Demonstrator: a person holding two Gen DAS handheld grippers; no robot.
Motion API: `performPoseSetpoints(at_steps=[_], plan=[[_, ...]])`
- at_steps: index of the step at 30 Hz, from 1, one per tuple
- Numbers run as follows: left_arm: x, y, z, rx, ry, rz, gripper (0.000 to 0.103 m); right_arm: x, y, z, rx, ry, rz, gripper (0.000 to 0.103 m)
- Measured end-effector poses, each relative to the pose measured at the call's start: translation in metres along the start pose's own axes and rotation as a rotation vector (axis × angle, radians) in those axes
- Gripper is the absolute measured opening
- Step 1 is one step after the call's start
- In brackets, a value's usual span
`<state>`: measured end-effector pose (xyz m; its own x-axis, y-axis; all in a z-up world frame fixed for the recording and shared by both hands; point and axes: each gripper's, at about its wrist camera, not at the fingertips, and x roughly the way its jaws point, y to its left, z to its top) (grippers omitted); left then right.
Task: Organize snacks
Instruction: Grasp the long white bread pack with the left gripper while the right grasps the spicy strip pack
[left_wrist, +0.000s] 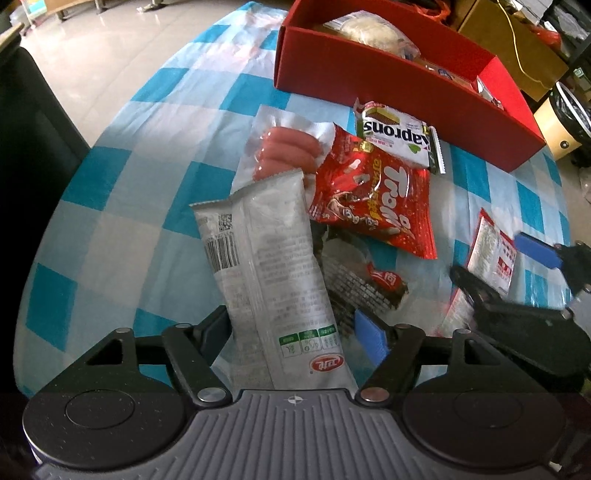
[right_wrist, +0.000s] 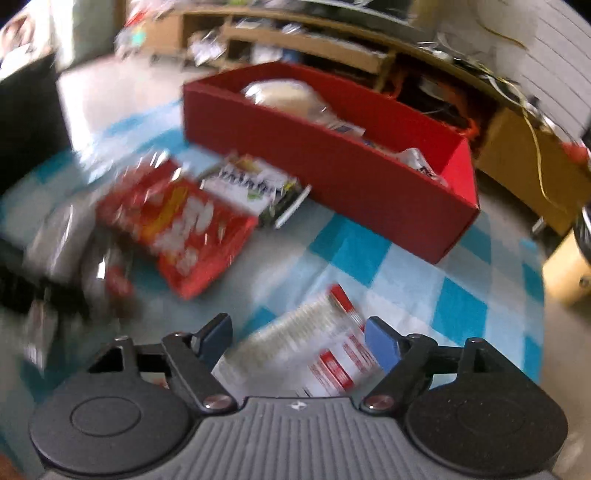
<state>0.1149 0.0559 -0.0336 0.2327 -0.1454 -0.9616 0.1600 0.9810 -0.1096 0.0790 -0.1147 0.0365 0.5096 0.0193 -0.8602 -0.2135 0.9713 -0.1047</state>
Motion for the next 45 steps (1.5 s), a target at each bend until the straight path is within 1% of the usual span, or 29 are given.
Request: performPoseSetpoints(at_steps=[2, 4, 6, 9, 11, 12, 14, 16, 18, 19, 21, 22, 23, 24, 25, 27, 28, 29, 30, 31, 32, 33, 36, 39, 45], plan=[[0.001, 0.0, 0.0, -0.002, 0.006, -0.008, 0.079, -0.007, -0.01, -0.007, -0.022, 0.023, 0.007, 0.079], [0.002, -0.003, -0.001, 0.003, 0.008, -0.007, 0.079, -0.016, -0.026, -0.014, 0.02, 0.023, -0.004, 0.08], [0.002, -0.006, -0.002, 0.009, 0.008, -0.004, 0.08, -0.023, -0.043, -0.018, 0.116, 0.038, 0.013, 0.081], [0.004, -0.008, -0.003, 0.004, 0.01, 0.002, 0.082, -0.021, -0.061, -0.031, 0.279, 0.068, 0.068, 0.081], [0.005, -0.009, -0.003, -0.007, 0.015, 0.004, 0.084, -0.017, -0.062, -0.033, 0.349, 0.07, 0.084, 0.081], [0.006, -0.009, -0.002, -0.012, 0.015, 0.006, 0.085, -0.016, -0.06, -0.031, 0.364, 0.066, 0.097, 0.081], [0.007, -0.009, -0.001, -0.02, 0.011, 0.011, 0.087, -0.011, -0.049, -0.026, 0.368, 0.057, 0.105, 0.081], [0.009, -0.008, -0.001, -0.028, 0.011, 0.014, 0.089, -0.004, -0.034, -0.022, 0.326, 0.068, 0.092, 0.083], [0.01, -0.007, 0.0, -0.03, 0.012, 0.015, 0.091, 0.002, -0.02, -0.021, 0.258, 0.074, 0.045, 0.089], [0.011, -0.007, 0.0, -0.032, 0.012, 0.014, 0.091, 0.002, -0.017, -0.022, 0.247, 0.064, 0.021, 0.095], [0.011, -0.004, 0.001, -0.038, 0.01, 0.005, 0.091, 0.005, -0.024, -0.025, 0.293, 0.088, 0.016, 0.103], [0.011, -0.003, 0.001, -0.043, 0.007, 0.001, 0.091, 0.007, -0.031, -0.027, 0.349, 0.094, 0.033, 0.103], [0.01, -0.001, 0.001, -0.05, 0.006, -0.002, 0.089, 0.006, -0.034, -0.028, 0.354, 0.085, 0.037, 0.103], [0.01, 0.002, 0.002, -0.062, 0.007, -0.009, 0.088, 0.005, -0.031, -0.028, 0.312, 0.096, 0.04, 0.103], [0.009, 0.004, 0.002, -0.071, 0.01, -0.017, 0.086, 0.004, -0.03, -0.03, 0.286, 0.085, 0.042, 0.103], [0.007, 0.006, 0.003, -0.086, 0.006, -0.035, 0.079, 0.002, -0.032, -0.032, 0.281, 0.076, 0.056, 0.103], [0.006, 0.006, 0.002, -0.087, 0.005, -0.043, 0.074, 0.001, -0.032, -0.032, 0.273, 0.077, 0.059, 0.1], [0.005, 0.005, 0.002, -0.083, 0.005, -0.046, 0.071, 0.0, -0.033, -0.033, 0.269, 0.075, 0.06, 0.097], [0.003, 0.004, 0.002, -0.076, 0.003, -0.041, 0.07, -0.002, -0.033, -0.033, 0.264, 0.07, 0.061, 0.087], [0.002, 0.003, 0.001, -0.069, 0.001, -0.034, 0.068, -0.006, -0.033, -0.034, 0.254, 0.061, 0.068, 0.074], [0.001, 0.002, 0.001, -0.065, -0.001, -0.031, 0.066, -0.01, -0.033, -0.034, 0.246, 0.056, 0.077, 0.067], [-0.001, 0.002, 0.001, -0.062, -0.005, -0.025, 0.065, -0.012, -0.033, -0.035, 0.24, 0.054, 0.074, 0.056], [-0.004, 0.005, 0.0, -0.066, -0.011, -0.014, 0.062, -0.015, -0.037, -0.038, 0.251, 0.056, 0.089, 0.052], [-0.009, 0.009, -0.003, -0.077, -0.019, -0.034, 0.06, -0.02, -0.041, -0.04, 0.278, 0.053, 0.105, 0.048], [-0.015, 0.008, -0.009, -0.072, -0.024, -0.055, 0.06, -0.031, -0.047, -0.043, 0.316, 0.029, 0.134, 0.047]])
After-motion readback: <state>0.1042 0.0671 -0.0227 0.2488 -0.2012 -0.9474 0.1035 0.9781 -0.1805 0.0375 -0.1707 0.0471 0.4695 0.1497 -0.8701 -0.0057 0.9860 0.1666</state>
